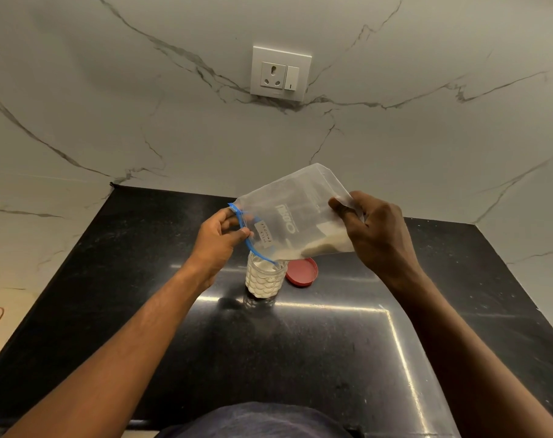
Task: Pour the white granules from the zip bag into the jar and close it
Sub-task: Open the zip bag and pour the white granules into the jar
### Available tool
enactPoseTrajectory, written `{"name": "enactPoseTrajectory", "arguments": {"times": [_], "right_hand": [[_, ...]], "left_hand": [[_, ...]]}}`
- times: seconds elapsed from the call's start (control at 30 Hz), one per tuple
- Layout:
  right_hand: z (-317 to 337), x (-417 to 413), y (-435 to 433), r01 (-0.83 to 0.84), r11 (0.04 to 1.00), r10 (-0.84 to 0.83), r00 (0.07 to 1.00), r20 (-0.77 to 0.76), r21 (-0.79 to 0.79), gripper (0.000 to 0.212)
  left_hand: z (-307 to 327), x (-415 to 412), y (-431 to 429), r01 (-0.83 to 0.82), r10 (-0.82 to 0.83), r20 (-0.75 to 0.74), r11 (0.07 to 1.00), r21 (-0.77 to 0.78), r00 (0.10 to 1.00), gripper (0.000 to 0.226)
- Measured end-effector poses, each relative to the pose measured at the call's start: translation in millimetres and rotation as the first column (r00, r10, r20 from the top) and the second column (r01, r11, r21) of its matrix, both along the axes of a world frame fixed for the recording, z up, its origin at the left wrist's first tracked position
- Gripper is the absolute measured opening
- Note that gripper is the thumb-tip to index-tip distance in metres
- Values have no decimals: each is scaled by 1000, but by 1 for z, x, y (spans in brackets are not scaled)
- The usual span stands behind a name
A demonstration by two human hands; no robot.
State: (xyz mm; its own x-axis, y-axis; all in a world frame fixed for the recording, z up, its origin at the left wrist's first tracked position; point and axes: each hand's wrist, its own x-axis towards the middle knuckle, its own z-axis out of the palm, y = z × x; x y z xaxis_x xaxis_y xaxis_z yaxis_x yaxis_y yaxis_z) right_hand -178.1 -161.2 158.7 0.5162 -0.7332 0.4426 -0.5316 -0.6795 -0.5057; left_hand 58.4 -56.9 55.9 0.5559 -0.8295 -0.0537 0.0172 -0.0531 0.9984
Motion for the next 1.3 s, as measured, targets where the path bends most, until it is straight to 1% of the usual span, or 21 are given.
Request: {"name": "enactPoseTrajectory", "arguments": {"times": [0.23,0.4,0.53,0.7,0.77,0.83,0.97,1.03,1.1,1.17,1.23,1.3], "right_hand": [[0,3,1,-11,1000,11,1000,-1,-14,37],[1,2,-3,-2,1000,2,1000,18,7,38],[-1,4,0,-14,1000,14,1000,-2,27,39],[-4,-2,-3,2,987,1,1000,-18,163,56],[-7,-3,-2,7,967,-3,1000,-13,255,59],[-9,-5,0,-5,936,-3,1000,22,352,56],[-12,-7,2,-64,864,-5,991,136,500,40],[-14,-9,2,-95,843,9,987,162,530,42],[-17,-12,1,-100,853,21,987,158,512,45],[-18,-15,1,-102,879,16,982,186,466,37],[-19,-15,3,-116,907,14,969,246,405,28],[-22,-14,5,-92,941,8,967,253,325,18]], "left_hand": [[-4,1,-1,-6,6,-18,1000,-3,1000,42],[-5,0,-2,-8,8,-29,1000,-6,1000,41],[-9,2,-1,-23,24,-72,1000,13,997,39],[-17,4,-1,-42,43,-162,999,14,986,37],[-20,3,-3,-44,46,-193,999,14,980,36],[-21,3,-4,-46,50,-203,999,22,978,35],[-23,2,-4,-56,62,-227,998,33,972,31],[-22,2,-3,-61,67,-230,997,37,971,32],[-20,1,-2,-63,70,-234,997,37,970,33],[-18,1,-1,-67,75,-228,997,42,971,33],[-17,0,0,-74,83,-220,996,49,972,35],[-15,-1,1,-79,88,-219,996,52,972,36]]}}
